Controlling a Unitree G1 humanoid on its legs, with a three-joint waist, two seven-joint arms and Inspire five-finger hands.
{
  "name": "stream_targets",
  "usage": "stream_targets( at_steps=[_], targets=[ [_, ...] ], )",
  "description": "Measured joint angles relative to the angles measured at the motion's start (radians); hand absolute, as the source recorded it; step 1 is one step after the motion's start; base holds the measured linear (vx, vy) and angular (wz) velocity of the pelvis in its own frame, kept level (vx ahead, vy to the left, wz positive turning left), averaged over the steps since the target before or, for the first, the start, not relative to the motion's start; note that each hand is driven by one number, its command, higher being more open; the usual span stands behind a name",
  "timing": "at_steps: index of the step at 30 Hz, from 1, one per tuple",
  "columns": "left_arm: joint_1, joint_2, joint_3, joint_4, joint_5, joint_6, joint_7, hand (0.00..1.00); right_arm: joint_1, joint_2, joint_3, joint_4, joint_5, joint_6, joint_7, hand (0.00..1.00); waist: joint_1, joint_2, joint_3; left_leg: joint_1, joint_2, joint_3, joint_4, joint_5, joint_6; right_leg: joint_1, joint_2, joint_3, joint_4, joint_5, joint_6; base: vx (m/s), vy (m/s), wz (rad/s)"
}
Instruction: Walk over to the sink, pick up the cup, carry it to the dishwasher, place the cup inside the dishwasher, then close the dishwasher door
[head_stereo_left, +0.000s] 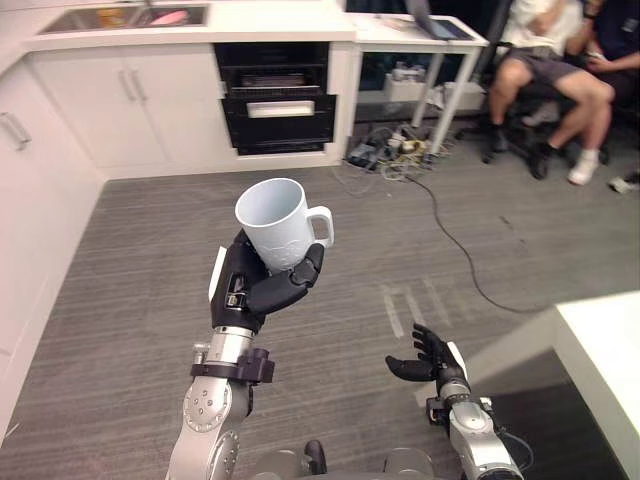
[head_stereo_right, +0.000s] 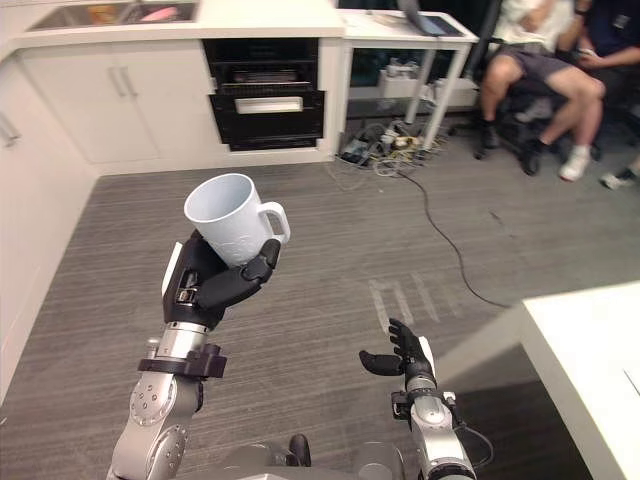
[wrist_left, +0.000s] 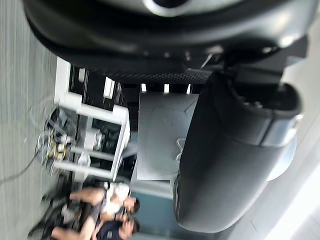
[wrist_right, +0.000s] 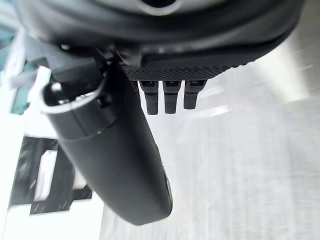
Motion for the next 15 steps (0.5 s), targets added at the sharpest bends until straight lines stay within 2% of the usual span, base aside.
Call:
stream_targets(
  at_steps=[1,2,3,5,6,8,9,10,15],
  targets=[
    [-0.001,-0.001,-0.013,0.002,-0.006,0.001,0.0,0.3,0.025,0.002,-0.001,-0.029,0.0,0.003,0.0,0.9,0.001,-0.007,0.002,0.017,-0.012,-0.023,0.002,-0.004,-0.006,-0.003,0.008,0.028,-0.023,0.005,0.018,0.21,-0.05,1.58],
    [0.002,-0.001,-0.026,-0.001,-0.01,0.001,-0.001,0.3,0.055,0.009,-0.002,-0.064,0.0,0.005,-0.001,0.9,0.005,-0.017,0.0,0.036,-0.021,-0.029,-0.003,-0.012,-0.005,-0.003,0.001,0.016,-0.034,0.017,0.038,0.21,-0.067,1.38],
    [0.005,-0.001,-0.04,-0.011,-0.014,0.001,-0.002,0.3,0.085,0.022,0.0,-0.112,0.0,0.006,-0.002,0.9,0.018,-0.039,-0.004,0.052,-0.026,-0.029,-0.006,-0.024,-0.006,-0.003,-0.011,-0.016,-0.048,0.038,0.054,0.2,-0.091,1.08],
    [0.025,-0.001,-0.033,-0.042,-0.023,-0.004,-0.003,0.3,0.097,0.044,0.009,-0.166,-0.002,0.006,0.004,0.9,0.053,-0.072,-0.018,0.061,-0.025,-0.031,-0.015,-0.034,-0.007,-0.004,-0.01,-0.045,-0.094,0.096,0.046,0.2,-0.153,0.53],
    [0.037,-0.002,-0.032,-0.051,-0.037,-0.008,-0.004,0.3,0.09,0.044,0.019,-0.196,-0.01,0.002,0.009,0.9,0.07,-0.087,-0.034,0.058,-0.012,-0.041,-0.018,-0.041,-0.019,0.015,0.004,-0.053,-0.172,0.158,0.034,0.17,-0.184,0.16],
    [0.049,-0.005,-0.028,-0.05,-0.047,-0.009,-0.005,0.3,0.065,0.044,0.02,-0.195,-0.019,-0.001,0.013,0.9,0.073,-0.085,-0.037,0.055,0.01,-0.049,-0.014,-0.049,-0.033,0.047,0.021,-0.063,-0.245,0.183,0.044,0.14,-0.168,-0.02],
    [0.065,-0.004,-0.021,-0.047,-0.048,-0.009,-0.009,0.3,0.045,0.043,0.025,-0.188,-0.021,-0.004,0.018,0.9,0.072,-0.079,-0.043,0.047,0.042,-0.05,-0.011,-0.058,-0.051,0.074,0.049,-0.07,-0.323,0.224,0.03,0.08,-0.107,-0.11],
    [0.071,-0.002,0.001,0.045,-0.046,0.002,-0.033,0.3,0.067,-0.01,0.077,-0.034,-0.058,-0.004,0.028,0.9,0.002,-0.024,-0.067,0.039,0.113,-0.054,-0.034,-0.064,-0.111,0.134,0.111,-0.073,-0.5,0.326,-0.022,0.06,-0.068,-0.1],
    [0.071,-0.003,0.001,0.045,-0.046,0.002,-0.033,0.3,0.067,-0.01,0.077,-0.034,-0.058,-0.005,0.028,0.9,0.001,-0.023,-0.066,0.042,0.114,-0.047,-0.032,-0.064,-0.111,0.132,0.113,-0.066,-0.502,0.326,-0.021,0.0,0.0,-0.04]
  ],
)
